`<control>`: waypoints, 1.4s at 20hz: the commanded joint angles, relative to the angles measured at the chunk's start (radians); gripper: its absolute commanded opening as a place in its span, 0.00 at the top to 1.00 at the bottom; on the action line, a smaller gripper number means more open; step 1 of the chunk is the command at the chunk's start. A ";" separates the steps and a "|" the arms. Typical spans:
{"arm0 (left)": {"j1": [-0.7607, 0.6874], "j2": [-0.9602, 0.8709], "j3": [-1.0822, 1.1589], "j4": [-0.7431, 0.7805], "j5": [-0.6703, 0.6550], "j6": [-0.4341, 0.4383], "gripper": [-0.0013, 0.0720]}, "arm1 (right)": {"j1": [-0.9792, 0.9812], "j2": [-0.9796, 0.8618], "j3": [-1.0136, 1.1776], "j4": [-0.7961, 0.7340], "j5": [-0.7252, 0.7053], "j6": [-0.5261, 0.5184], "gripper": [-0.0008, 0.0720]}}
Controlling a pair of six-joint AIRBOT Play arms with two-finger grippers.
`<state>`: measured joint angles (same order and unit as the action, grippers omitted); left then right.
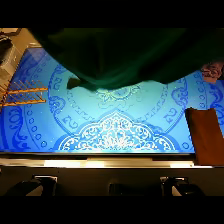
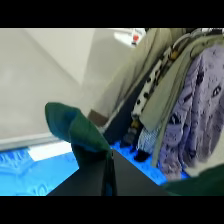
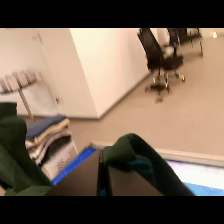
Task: Fold the clothes and pants, and hang the long-sleeved shirts on hangers.
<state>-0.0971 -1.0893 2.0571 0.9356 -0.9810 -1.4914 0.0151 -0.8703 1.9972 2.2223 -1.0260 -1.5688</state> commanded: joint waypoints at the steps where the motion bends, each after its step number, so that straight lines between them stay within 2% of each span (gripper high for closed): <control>1: 0.002 0.087 0.007 0.201 -0.003 -0.147 0.96 | 0.001 0.019 0.047 -0.097 0.056 0.100 0.95; 3: 0.002 0.075 -0.028 0.294 -0.031 -0.215 0.96 | 0.001 -0.037 0.047 -0.210 0.005 0.187 0.95; 6: 0.002 0.013 -0.169 0.348 -0.117 -0.253 0.96 | 0.001 -0.214 0.038 -0.226 -0.131 0.279 0.95; 8: 0.002 -0.071 -0.289 0.349 -0.187 -0.269 0.96 | 0.001 -0.381 0.010 -0.190 -0.217 0.282 0.95; 10: 0.000 -0.169 -0.406 0.349 -0.201 -0.275 0.96 | 0.001 -0.576 0.004 -0.195 -0.256 0.280 0.95; 13: 0.002 -0.339 -0.520 0.349 -0.175 -0.290 0.96 | 0.001 -0.860 0.004 -0.158 -0.195 0.283 0.95; 16: 0.002 -0.520 -0.527 0.330 -0.136 -0.290 0.96 | 0.003 -1.075 0.004 -0.021 -0.095 0.300 0.94; 17: 0.002 -0.569 -0.527 0.317 -0.106 -0.290 0.96 | 0.003 -1.128 0.004 0.038 -0.065 0.316 0.93; 18: 0.002 -0.606 -0.527 0.303 -0.079 -0.290 0.96 | 0.003 -1.164 0.004 0.089 -0.045 0.338 0.83; 20: 0.002 -0.648 -0.527 0.295 -0.037 -0.290 0.96 | 0.000 -1.182 0.004 0.129 -0.047 0.338 0.75; 22: 0.004 -0.658 -0.526 0.295 -0.015 -0.290 0.96 | -0.030 -1.142 0.005 0.126 -0.099 0.270 0.39; 25: 0.018 -0.654 -0.525 0.295 -0.039 -0.290 0.96 | -0.120 -1.016 0.004 0.065 -0.342 0.063 0.37; 27: 0.035 -0.654 -0.525 0.296 -0.074 -0.290 0.96 | -0.176 -0.919 0.001 -0.117 -0.528 -0.023 0.37; 28: 0.044 -0.654 -0.525 0.295 -0.090 -0.290 0.96 | -0.202 -0.871 -0.017 -0.193 -0.573 -0.046 0.37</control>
<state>-0.0715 -1.7363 1.5326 1.2327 -1.0378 -1.7805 -0.1181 -1.8484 1.9957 2.2135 -1.3766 -1.4784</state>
